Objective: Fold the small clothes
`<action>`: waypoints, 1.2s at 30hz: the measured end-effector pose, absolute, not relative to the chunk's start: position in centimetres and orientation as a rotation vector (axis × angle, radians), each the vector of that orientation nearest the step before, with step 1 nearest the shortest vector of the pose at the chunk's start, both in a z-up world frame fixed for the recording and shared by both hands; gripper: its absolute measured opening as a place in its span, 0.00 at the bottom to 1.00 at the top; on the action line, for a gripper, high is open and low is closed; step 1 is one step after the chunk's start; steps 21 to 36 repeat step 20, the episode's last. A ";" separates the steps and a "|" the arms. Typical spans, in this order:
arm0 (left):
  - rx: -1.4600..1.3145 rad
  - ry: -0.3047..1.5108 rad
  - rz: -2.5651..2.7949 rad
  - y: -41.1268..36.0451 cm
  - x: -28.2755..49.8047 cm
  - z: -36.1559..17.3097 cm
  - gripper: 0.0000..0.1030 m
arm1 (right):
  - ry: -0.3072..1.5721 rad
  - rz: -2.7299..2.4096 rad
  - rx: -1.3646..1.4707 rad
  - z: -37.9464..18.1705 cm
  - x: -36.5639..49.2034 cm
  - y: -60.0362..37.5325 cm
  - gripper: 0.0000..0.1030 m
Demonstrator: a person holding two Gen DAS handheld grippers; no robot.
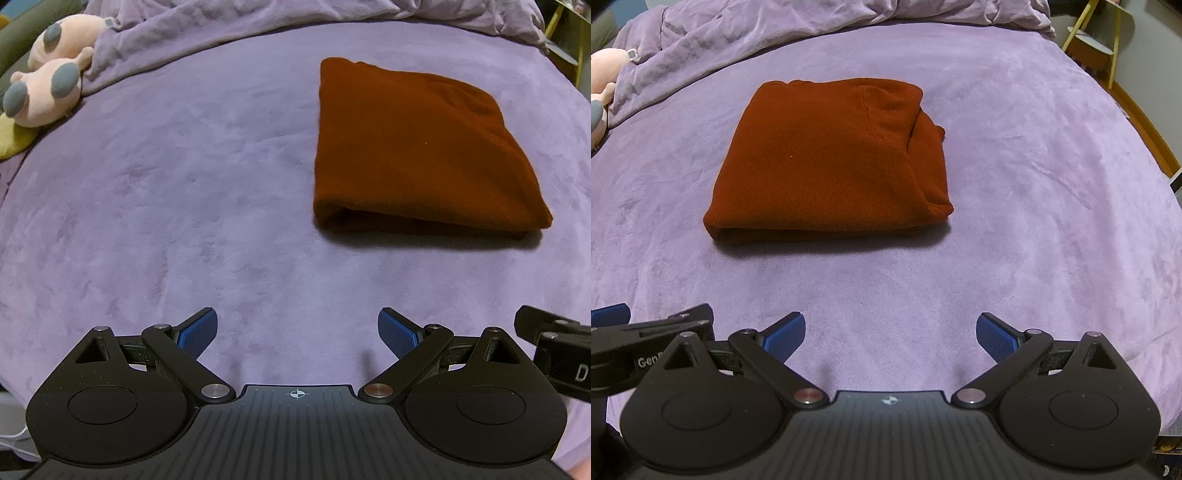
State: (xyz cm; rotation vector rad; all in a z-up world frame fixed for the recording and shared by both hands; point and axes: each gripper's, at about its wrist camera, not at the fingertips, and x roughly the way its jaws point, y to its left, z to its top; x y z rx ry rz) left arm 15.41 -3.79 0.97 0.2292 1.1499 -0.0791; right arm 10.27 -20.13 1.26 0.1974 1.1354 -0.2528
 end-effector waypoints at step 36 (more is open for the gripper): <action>0.207 1.174 -0.082 -3.7 15.0 1.6 0.94 | 1.123 -0.254 0.205 1.7 9.5 -20.3 0.96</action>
